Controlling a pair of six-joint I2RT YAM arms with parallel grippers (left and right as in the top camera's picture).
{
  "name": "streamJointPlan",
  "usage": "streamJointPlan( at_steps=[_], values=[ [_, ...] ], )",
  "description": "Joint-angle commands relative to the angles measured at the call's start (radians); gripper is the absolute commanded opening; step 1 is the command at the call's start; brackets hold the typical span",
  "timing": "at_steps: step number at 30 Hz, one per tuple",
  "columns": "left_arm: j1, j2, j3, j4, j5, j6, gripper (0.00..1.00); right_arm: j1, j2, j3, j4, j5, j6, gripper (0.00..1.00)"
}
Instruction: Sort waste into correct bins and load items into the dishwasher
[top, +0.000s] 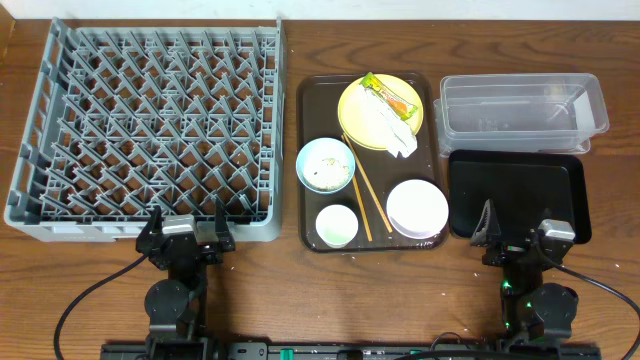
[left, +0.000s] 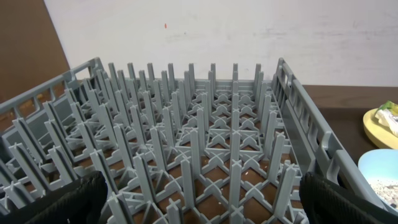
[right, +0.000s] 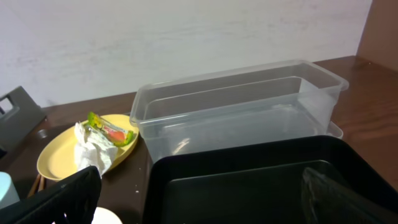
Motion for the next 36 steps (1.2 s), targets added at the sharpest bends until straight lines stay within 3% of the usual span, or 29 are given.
streamJointPlan(
  at_steps=[1, 12, 16, 20, 24, 30, 36],
  values=[
    [0.005, -0.005, -0.015, -0.046, -0.005, 0.013, 0.99, 0.006, -0.006, -0.004, 0.000, -0.003, -0.007, 0.99],
    [0.005, -0.005, -0.015, -0.046, -0.005, 0.013, 0.99, 0.006, -0.005, -0.004, 0.003, -0.004, -0.007, 0.99],
    [0.005, -0.005, -0.015, -0.046, -0.005, 0.013, 0.99, 0.006, -0.005, -0.004, 0.042, -0.089, -0.019, 0.99],
    [0.005, -0.005, -0.015, -0.046, -0.005, 0.013, 0.99, 0.006, -0.005, 0.012, 0.066, -0.252, -0.150, 0.99],
    [0.005, -0.005, -0.015, -0.046, -0.005, 0.013, 0.99, 0.006, 0.021, 0.072, 0.052, -0.285, -0.158, 0.99],
    [0.005, -0.005, -0.015, -0.046, -0.005, 0.013, 0.99, 0.006, 0.180, 0.249, 0.003, -0.346, -0.238, 0.99],
    [0.005, -0.005, -0.015, -0.046, -0.005, 0.013, 0.99, 0.006, 0.470, 0.489, -0.037, -0.460, -0.281, 0.99]
  ],
)
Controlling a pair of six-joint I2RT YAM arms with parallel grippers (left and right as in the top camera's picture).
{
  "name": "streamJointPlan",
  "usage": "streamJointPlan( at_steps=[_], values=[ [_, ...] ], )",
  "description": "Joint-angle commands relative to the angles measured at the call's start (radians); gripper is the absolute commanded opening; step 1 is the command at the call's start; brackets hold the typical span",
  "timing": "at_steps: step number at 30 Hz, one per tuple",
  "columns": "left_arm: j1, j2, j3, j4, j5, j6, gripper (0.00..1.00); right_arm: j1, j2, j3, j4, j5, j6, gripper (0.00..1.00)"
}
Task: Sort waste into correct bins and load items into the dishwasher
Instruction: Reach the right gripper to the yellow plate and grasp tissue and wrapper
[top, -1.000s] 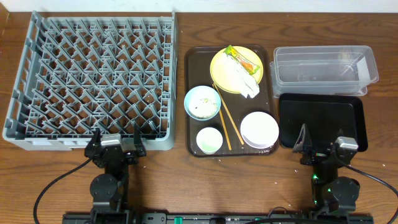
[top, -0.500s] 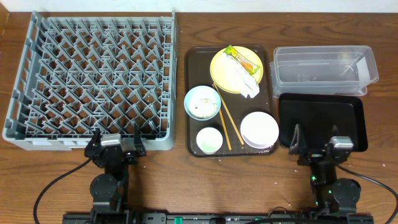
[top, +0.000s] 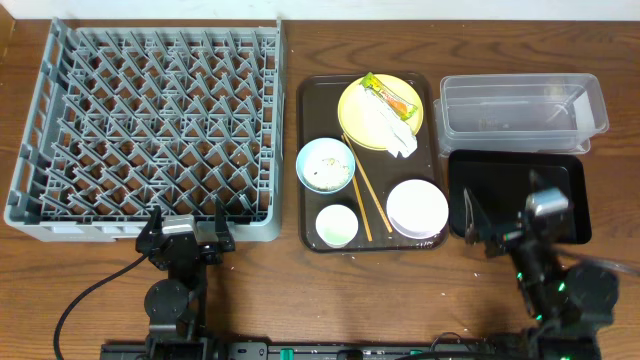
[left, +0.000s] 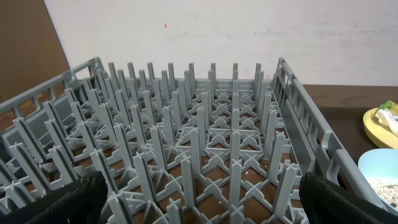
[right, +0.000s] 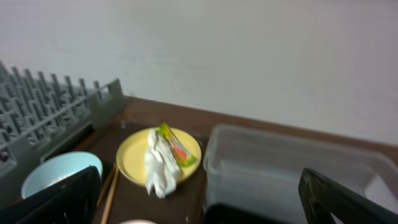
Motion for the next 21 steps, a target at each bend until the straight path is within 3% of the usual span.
streamJointPlan(
  at_steps=[1, 5, 10, 17, 21],
  values=[
    [0.005, -0.005, -0.018, -0.042, -0.005, 0.013, 0.99, 0.006, 0.148, 0.134, -0.006, -0.113, -0.046, 0.99],
    [0.005, -0.005, -0.018, -0.042, -0.005, 0.013, 0.99, 0.006, 0.371, 0.351, -0.058, -0.224, -0.046, 0.99],
    [0.005, -0.005, -0.018, -0.042, -0.005, 0.013, 0.99, 0.009, 0.653, 0.679, -0.278, -0.315, -0.108, 0.99],
    [0.005, -0.005, -0.018, -0.042, -0.005, 0.013, 0.99, 0.085, 0.993, 1.088, -0.608, -0.302, -0.275, 0.99],
    [0.005, -0.005, -0.018, -0.042, -0.005, 0.013, 0.99, 0.167, 1.168, 1.273, -0.737, -0.176, -0.331, 0.99]
  ],
)
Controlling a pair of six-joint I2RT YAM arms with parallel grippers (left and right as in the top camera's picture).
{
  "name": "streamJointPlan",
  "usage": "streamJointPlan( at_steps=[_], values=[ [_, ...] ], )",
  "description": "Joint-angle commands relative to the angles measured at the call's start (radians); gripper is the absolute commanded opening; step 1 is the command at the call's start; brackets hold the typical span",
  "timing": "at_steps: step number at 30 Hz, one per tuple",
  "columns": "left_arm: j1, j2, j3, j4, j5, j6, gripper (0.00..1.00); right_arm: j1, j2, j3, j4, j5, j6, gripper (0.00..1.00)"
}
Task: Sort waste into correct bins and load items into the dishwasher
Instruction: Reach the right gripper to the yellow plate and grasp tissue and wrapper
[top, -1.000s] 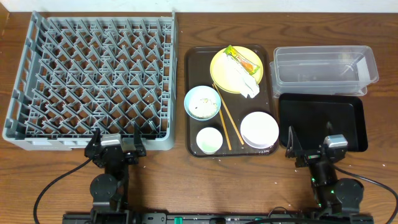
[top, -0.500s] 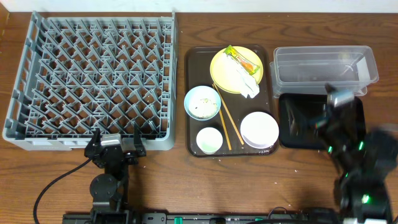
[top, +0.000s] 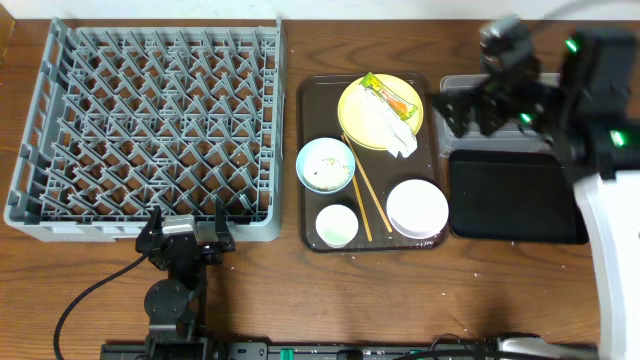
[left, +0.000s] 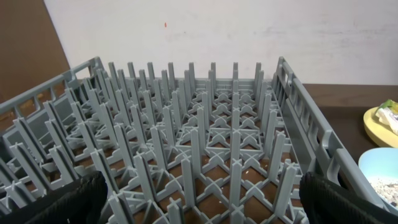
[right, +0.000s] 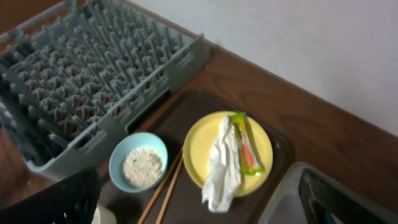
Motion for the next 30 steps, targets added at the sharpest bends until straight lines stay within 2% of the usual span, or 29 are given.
streamJointPlan(
  at_steps=[1, 6, 15, 21, 30],
  values=[
    [0.005, -0.005, -0.020, -0.040, -0.005, 0.010, 0.99, 0.070, 0.127, 0.137, -0.071, 0.103, -0.099, 0.99],
    [0.005, -0.005, -0.020, -0.040, -0.005, 0.010, 0.99, 0.137, 0.329, 0.275, -0.161, 0.200, -0.172, 0.99],
    [0.005, -0.005, -0.020, -0.040, -0.005, 0.010, 0.99, 0.176, 0.531, 0.271, 0.029, 0.161, -0.142, 0.99],
    [0.005, -0.005, -0.020, -0.040, -0.005, 0.010, 0.99, 0.192, 0.684, 0.271, 0.135, 0.374, -0.140, 0.99],
    [0.005, -0.005, -0.020, -0.040, -0.005, 0.010, 0.99, 0.254, 0.835, 0.271, 0.164, 0.482, -0.140, 0.99]
  ],
)
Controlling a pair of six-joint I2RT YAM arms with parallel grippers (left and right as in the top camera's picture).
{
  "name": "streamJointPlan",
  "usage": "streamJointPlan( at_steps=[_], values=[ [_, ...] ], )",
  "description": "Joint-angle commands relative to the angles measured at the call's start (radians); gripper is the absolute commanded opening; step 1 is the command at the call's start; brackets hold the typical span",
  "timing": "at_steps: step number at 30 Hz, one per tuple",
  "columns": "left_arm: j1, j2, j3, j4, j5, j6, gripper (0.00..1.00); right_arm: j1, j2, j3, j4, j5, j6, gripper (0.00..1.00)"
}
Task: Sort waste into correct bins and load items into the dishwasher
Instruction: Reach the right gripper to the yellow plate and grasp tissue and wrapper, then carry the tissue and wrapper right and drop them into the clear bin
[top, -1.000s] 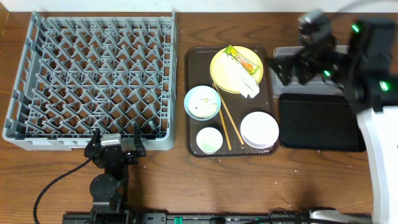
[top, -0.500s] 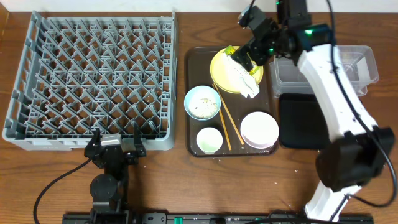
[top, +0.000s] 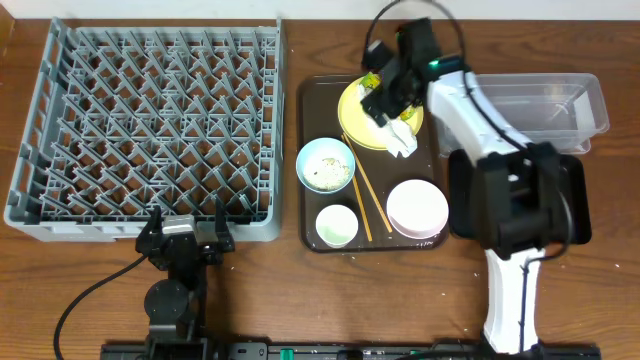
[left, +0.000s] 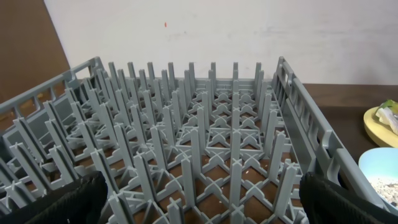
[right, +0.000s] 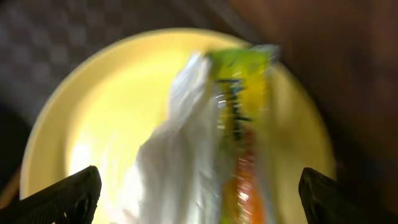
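Observation:
A yellow plate (top: 352, 105) at the back of the brown tray carries a green-and-orange wrapper (right: 239, 137) and a crumpled white napkin (right: 174, 162). My right gripper (top: 388, 92) hangs low over that plate, open; in the right wrist view its gripper (right: 199, 194) has both fingers spread wide, with the wrapper and napkin below the gap. The view is blurred, so I cannot tell whether it touches them. My left gripper (top: 186, 232) rests open at the front edge of the grey dish rack (top: 150, 120), which holds nothing.
The brown tray (top: 310, 160) also holds a blue bowl with crumbs (top: 325, 165), a small cup (top: 336, 224), a white bowl (top: 417, 207) and chopsticks (top: 362, 195). A clear bin (top: 560, 105) stands at the back right, a black bin (top: 460, 225) in front of it under my right arm.
My right gripper was high near the clear bin's left end. It is now low over the yellow plate, open above the wrapper and napkin. The left arm has not moved.
Both grippers were parked open at the table's front, the right one by the black bin. Then the right one was raised and faced the tray, then was high at the back right, and now hangs over the yellow plate. Nothing on the table has moved.

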Motion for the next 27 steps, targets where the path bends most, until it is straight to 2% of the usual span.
streamJointPlan(
  at_steps=[1, 8, 14, 16, 17, 19, 21, 24, 27],
  values=[
    [0.005, -0.005, -0.020, -0.039, -0.005, 0.010, 0.99, 0.037, 0.025, 0.017, 0.010, 0.083, 0.002, 0.99],
    [0.005, -0.005, -0.020, -0.039, -0.005, 0.010, 0.99, 0.055, 0.084, 0.017, 0.035, 0.217, 0.032, 0.99],
    [0.005, -0.005, -0.020, -0.039, -0.005, 0.010, 0.99, 0.055, 0.119, 0.017, 0.041, 0.230, 0.062, 0.98],
    [0.005, -0.005, -0.020, -0.039, -0.005, 0.010, 0.99, 0.056, 0.131, 0.017, 0.032, 0.230, 0.084, 0.86],
    [0.005, -0.005, -0.020, -0.039, -0.005, 0.010, 0.99, 0.056, 0.132, 0.017, 0.023, 0.227, 0.097, 0.73],
    [0.005, -0.005, -0.020, -0.039, -0.005, 0.010, 0.99, 0.059, 0.133, 0.017, 0.003, 0.223, 0.119, 0.35],
    [0.005, -0.005, -0.020, -0.039, -0.005, 0.010, 0.99, 0.061, 0.131, 0.017, -0.010, 0.223, 0.134, 0.13],
    [0.005, -0.005, -0.020, -0.039, -0.005, 0.010, 0.99, 0.066, 0.126, 0.019, -0.035, 0.223, 0.175, 0.01],
    [0.005, -0.005, -0.020, -0.039, -0.005, 0.010, 0.99, 0.067, 0.093, 0.028, -0.068, 0.192, 0.212, 0.01]
  ],
)
